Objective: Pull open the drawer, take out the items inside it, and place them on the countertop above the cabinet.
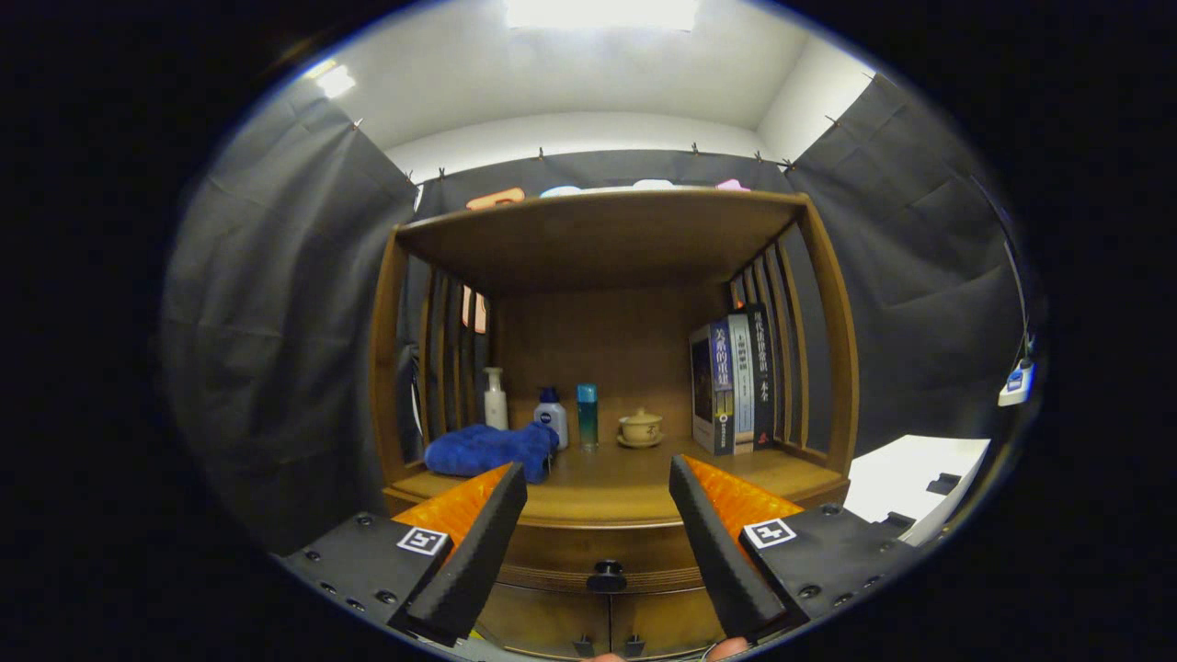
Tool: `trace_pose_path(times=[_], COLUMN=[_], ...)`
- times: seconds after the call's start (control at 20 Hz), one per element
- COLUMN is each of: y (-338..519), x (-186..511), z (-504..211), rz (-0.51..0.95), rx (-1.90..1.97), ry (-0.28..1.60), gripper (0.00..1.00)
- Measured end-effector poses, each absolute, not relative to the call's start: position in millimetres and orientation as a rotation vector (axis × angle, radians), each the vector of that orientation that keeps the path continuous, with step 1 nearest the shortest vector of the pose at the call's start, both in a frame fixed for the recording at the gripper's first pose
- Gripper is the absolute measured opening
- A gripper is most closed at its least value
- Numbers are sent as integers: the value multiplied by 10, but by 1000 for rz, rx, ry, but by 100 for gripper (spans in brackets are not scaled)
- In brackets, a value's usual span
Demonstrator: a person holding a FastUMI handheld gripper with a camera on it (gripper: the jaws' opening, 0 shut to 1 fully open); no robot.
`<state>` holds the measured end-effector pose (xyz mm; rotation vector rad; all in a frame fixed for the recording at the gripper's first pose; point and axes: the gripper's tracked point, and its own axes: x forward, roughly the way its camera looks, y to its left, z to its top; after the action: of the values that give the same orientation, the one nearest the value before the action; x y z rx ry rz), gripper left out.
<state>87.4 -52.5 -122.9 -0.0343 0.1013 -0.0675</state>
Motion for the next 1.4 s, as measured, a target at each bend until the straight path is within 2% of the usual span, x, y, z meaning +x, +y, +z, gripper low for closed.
trace_pose_path(times=[0.2, 0.7, 1.05, 1.4], y=[-625, -648, -772, -691], x=[1066, 1196, 1299, 1311], z=[-1841, -2738, -2877, -3088], rz=[-71, -82, -130, -93], rx=[-69, -63, 61, -11], ry=[176, 295, 303, 336], gripper=[100, 100, 75, 65])
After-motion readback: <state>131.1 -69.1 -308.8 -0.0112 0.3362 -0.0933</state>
